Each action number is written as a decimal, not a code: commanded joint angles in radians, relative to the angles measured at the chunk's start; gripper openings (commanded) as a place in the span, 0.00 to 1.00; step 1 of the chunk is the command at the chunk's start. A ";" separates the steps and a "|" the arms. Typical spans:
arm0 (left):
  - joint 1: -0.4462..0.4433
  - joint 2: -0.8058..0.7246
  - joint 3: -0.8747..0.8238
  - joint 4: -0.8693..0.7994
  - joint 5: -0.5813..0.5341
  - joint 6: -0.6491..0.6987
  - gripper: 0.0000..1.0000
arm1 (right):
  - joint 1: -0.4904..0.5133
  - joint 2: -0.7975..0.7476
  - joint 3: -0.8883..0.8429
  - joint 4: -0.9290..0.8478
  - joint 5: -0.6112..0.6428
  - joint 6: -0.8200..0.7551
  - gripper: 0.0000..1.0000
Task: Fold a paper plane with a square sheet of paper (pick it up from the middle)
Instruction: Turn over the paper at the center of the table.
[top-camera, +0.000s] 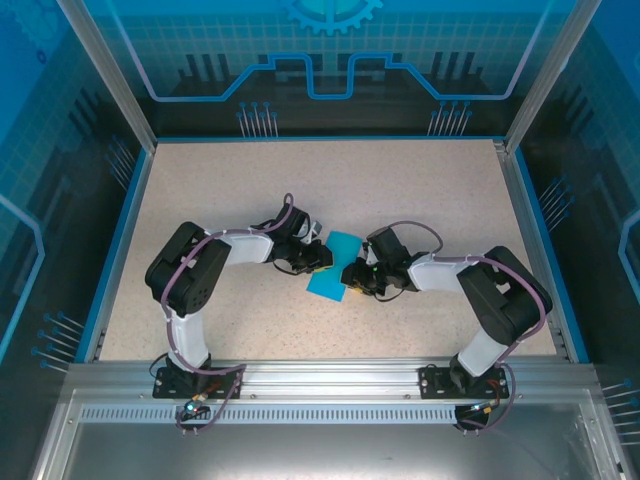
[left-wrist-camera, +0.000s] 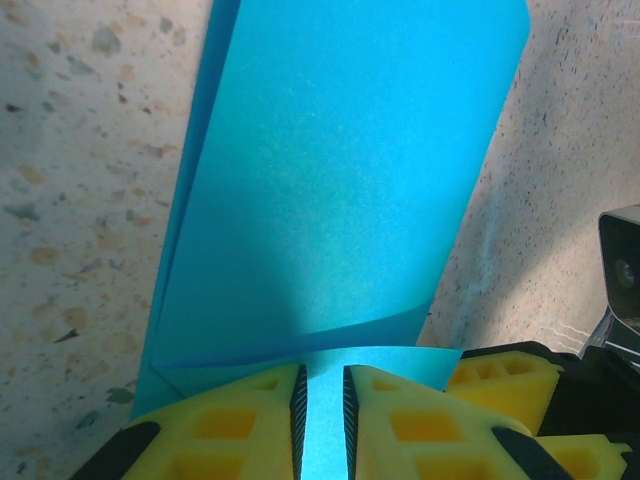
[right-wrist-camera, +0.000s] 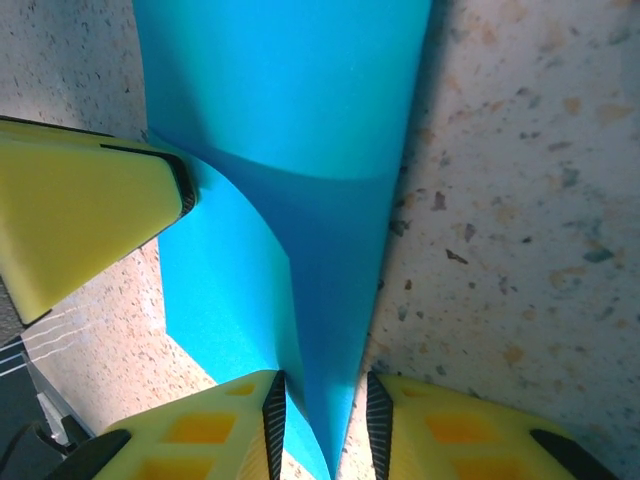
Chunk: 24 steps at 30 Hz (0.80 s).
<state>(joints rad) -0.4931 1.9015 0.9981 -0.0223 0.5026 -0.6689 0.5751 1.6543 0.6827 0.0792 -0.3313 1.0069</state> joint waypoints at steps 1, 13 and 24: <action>0.005 0.011 0.020 -0.020 0.012 0.032 0.21 | -0.001 0.035 0.016 0.096 -0.009 0.025 0.30; 0.006 0.001 0.023 -0.018 0.009 0.024 0.21 | -0.009 0.026 0.000 0.131 -0.022 0.015 0.30; 0.006 -0.048 0.011 0.034 0.013 -0.018 0.23 | -0.009 0.022 -0.020 0.177 -0.048 -0.024 0.14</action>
<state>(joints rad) -0.4931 1.8992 0.9981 -0.0101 0.5026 -0.6785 0.5751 1.6783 0.6739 0.2272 -0.3588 1.0065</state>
